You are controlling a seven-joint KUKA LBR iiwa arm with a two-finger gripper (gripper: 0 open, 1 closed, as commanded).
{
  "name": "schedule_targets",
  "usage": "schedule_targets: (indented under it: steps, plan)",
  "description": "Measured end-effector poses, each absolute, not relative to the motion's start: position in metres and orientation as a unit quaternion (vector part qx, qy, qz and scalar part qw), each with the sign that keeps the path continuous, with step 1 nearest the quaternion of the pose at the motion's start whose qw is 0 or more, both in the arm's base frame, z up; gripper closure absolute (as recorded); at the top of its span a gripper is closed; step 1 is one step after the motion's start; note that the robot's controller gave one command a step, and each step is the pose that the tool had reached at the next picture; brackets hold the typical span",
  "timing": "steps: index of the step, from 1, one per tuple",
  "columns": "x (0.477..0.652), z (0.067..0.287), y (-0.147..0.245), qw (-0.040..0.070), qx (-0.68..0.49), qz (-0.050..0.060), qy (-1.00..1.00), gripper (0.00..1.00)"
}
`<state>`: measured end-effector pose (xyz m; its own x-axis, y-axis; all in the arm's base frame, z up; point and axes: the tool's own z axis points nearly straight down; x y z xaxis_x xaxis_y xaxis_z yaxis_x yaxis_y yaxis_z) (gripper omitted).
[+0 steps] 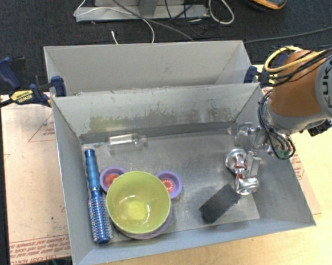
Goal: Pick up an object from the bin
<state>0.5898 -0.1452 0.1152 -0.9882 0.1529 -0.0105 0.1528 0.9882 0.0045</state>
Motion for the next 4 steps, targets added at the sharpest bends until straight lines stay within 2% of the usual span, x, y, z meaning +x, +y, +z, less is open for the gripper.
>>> schedule_targets:
  steps: [1,2,3,4]
  plan:
    - [0.570,0.080,-0.139,0.013,0.155,0.007,0.988,0.00]
    - [0.579,0.079,-0.135,0.010,0.262,0.009,0.965,1.00]
    - [0.579,0.079,-0.135,0.010,0.262,0.009,0.965,1.00]
    - [0.579,0.091,-0.134,0.012,0.261,0.009,0.965,1.00]
